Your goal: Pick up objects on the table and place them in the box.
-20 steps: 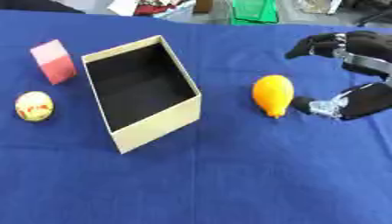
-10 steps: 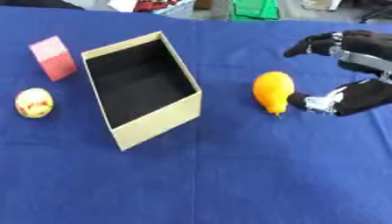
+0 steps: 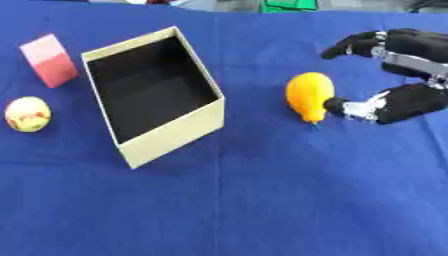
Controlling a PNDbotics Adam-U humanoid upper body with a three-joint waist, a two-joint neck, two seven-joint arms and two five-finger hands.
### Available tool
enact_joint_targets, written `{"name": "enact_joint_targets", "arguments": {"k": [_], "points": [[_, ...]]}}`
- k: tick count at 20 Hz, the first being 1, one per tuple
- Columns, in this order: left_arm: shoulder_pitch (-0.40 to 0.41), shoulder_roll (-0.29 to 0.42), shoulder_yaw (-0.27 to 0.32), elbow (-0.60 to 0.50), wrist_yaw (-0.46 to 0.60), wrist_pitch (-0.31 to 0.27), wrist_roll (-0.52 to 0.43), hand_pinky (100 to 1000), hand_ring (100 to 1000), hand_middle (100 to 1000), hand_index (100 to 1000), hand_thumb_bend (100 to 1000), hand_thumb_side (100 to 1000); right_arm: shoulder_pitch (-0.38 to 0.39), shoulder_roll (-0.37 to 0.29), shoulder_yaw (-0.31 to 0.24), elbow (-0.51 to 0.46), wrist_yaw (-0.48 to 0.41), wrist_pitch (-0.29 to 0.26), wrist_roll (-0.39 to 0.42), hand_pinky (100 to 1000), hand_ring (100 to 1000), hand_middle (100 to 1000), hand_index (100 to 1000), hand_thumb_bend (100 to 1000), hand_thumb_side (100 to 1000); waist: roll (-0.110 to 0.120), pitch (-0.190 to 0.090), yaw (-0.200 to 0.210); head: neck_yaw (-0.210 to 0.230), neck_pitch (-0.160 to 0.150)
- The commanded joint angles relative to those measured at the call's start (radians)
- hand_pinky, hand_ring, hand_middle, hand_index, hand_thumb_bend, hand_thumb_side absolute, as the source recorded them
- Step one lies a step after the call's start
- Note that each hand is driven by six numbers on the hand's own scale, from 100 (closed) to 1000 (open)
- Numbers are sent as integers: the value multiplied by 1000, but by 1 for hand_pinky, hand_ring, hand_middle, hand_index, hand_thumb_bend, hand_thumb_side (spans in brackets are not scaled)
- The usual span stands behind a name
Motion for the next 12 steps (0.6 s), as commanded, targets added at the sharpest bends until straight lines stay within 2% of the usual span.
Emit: {"name": "enact_joint_targets", "arguments": {"k": [1, 12], "points": [[-9, 8, 3, -16, -1, 1, -3, 481, 719, 663, 826, 392, 1000, -19, -13, -8, 15, 22, -2, 2, 983, 1000, 877, 973, 397, 807, 6, -13, 1, -2, -6], [-11, -2, 0, -16, 0, 0, -6, 480, 719, 664, 825, 387, 1000, -60, 21, 13, 113, 82, -24, 5, 978, 1000, 873, 978, 451, 816, 9, 1, 7, 2, -26]]}}
